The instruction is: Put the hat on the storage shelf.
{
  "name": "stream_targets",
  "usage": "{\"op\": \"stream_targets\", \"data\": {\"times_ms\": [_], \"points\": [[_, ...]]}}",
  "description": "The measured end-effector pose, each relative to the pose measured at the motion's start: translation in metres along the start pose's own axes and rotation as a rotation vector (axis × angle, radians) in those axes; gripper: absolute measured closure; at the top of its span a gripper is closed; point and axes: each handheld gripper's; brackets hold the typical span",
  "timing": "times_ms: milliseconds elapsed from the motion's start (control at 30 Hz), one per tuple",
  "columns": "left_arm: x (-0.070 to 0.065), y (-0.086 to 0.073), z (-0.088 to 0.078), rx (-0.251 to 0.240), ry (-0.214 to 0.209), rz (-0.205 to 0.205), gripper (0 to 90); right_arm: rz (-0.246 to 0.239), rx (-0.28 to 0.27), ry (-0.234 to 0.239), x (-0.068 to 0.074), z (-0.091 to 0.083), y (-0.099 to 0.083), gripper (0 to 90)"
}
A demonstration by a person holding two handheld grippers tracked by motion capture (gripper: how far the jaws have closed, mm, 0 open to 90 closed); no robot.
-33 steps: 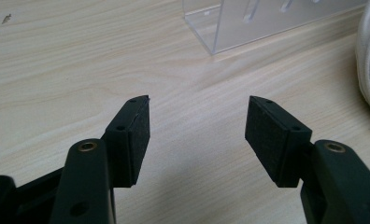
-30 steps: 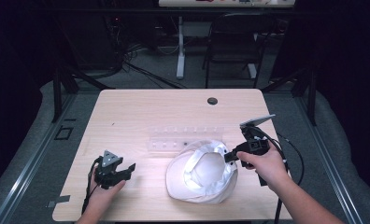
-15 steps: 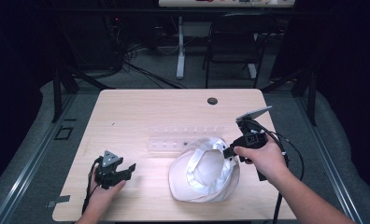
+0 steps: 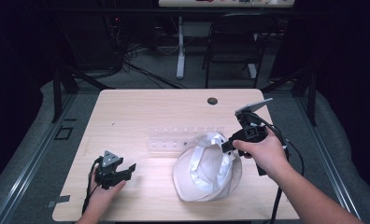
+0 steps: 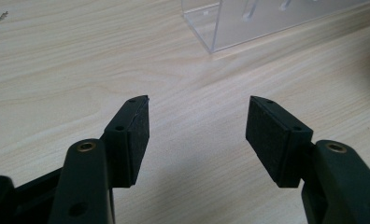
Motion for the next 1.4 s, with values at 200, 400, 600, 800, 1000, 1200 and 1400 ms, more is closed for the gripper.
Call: {"op": "stream_targets", "data": {"times_ms": [200,400,600,800,1000,1200,1400], "points": [[0.0,0.0,0.0,-0.005,0.003,-0.002,40.3,-0.011,-0.003,-0.003,0.006,-0.01,0.003,81.7],[0.0,0.0,-0.001,-0.004,0.003,-0.001,40.3,-0.019,-0.008,0.005,0.009,-0.021,0.004,81.7],[0.0,0.0,0.0,-0.005,0.003,-0.003,40.3,-0.019,-0.024,0.012,0.007,-0.03,0.005,81.7],[0.002,0.0,-0.002,-0.011,0.006,-0.009,40.3,-0.016,-0.031,0.022,0.005,-0.037,0.006,81.8],[0.002,0.0,-0.001,-0.01,0.005,-0.009,40.3,0.001,-0.035,0.046,-0.001,-0.042,0.006,81.8],[0.001,0.0,-0.001,-0.008,0.005,-0.005,40.3,0.02,-0.053,0.083,-0.005,-0.046,0.006,81.8],[0.001,0.0,-0.001,-0.013,0.007,-0.006,40.3,0.033,-0.061,0.121,-0.006,-0.051,0.007,81.8]]}}
Point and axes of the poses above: each handheld gripper's, and its own axes: z roughly forward along the jaws, y roughly out of its top, x roughly to its left, and after that the axes turned 4 degrees about -y, right-handed
